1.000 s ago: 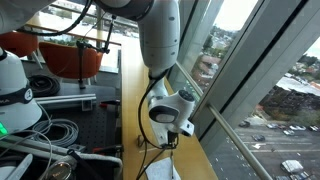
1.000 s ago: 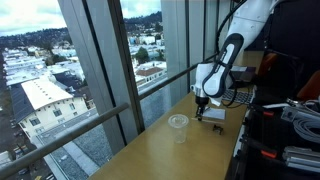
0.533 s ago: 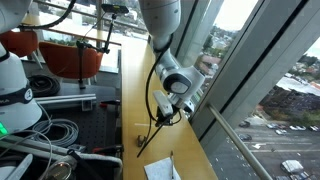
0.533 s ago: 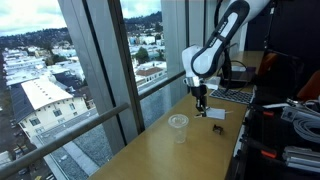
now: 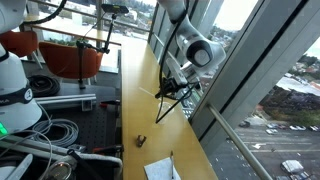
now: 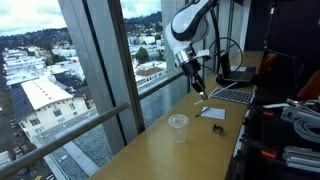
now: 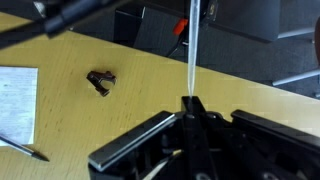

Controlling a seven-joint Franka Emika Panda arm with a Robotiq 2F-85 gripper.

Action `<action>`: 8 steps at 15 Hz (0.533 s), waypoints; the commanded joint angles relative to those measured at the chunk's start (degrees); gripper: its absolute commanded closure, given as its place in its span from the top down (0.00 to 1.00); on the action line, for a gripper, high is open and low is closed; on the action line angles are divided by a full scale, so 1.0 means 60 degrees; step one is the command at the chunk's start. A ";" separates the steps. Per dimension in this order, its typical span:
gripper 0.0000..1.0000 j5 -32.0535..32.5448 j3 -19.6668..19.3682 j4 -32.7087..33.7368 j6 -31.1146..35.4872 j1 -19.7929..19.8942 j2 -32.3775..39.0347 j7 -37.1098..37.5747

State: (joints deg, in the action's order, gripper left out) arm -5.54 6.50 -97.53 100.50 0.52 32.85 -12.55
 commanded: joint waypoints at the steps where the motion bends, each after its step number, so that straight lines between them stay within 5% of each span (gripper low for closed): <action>1: 0.00 -0.0703 0.0024 0.2389 -0.2498 0.0101 0.0636 0.0117; 8: 0.00 -0.1768 -0.0103 0.5972 -0.4204 0.0525 0.3068 0.0537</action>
State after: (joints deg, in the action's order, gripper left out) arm -13.00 5.91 -72.99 79.78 2.58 42.61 -10.82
